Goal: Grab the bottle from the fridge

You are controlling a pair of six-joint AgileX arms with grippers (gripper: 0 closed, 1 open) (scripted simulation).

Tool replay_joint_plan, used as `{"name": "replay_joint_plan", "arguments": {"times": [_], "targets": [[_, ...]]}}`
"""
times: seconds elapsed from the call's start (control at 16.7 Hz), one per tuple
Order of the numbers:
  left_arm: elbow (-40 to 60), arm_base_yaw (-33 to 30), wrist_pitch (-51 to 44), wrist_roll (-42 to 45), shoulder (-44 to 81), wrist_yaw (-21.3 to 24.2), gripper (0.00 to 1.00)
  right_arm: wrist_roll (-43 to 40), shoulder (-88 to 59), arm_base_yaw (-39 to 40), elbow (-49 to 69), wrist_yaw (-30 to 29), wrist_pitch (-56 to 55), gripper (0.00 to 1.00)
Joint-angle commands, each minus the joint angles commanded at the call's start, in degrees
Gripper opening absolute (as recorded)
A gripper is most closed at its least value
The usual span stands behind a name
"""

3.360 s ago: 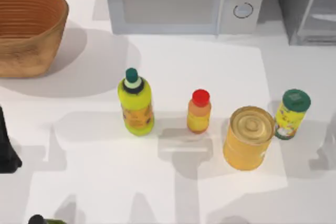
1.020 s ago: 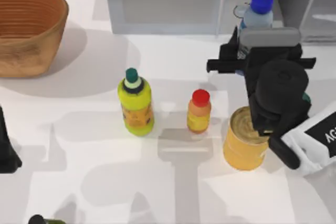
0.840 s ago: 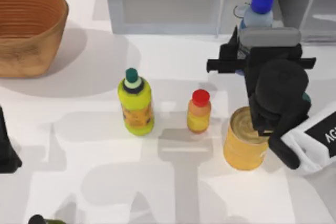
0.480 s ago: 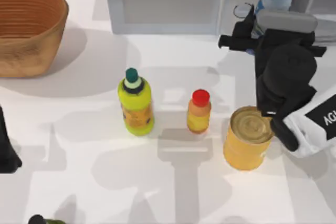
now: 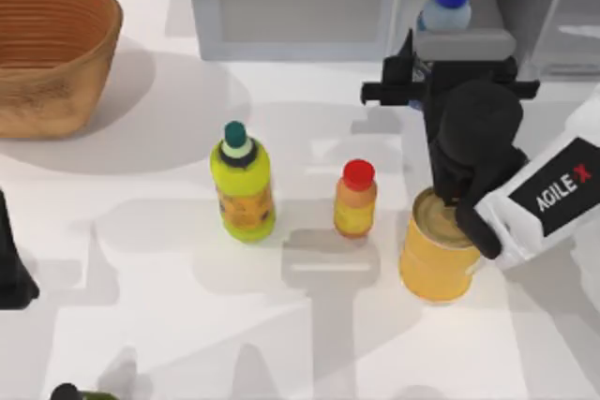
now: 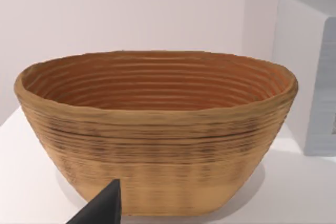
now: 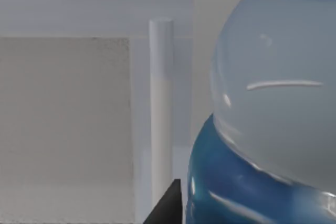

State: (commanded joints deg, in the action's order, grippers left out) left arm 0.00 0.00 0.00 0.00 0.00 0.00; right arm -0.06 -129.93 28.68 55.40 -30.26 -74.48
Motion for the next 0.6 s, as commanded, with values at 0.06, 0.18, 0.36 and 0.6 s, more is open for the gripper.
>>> {"name": "replay_joint_plan", "arguments": {"times": [0.06,0.18,0.36,0.6], "targets": [[0.0,0.0,0.0,0.0,0.0,0.0,1.0,0.0,0.0,0.0,0.0,0.0,0.0,0.0],[0.0,0.0,0.0,0.0,0.0,0.0,1.0,0.0,0.0,0.0,0.0,0.0,0.0,0.08],[0.0,0.0,0.0,0.0,0.0,0.0,1.0,0.0,0.0,0.0,0.0,0.0,0.0,0.3],[0.0,0.0,0.0,0.0,0.0,0.0,1.0,0.0,0.0,0.0,0.0,0.0,0.0,0.6]]}}
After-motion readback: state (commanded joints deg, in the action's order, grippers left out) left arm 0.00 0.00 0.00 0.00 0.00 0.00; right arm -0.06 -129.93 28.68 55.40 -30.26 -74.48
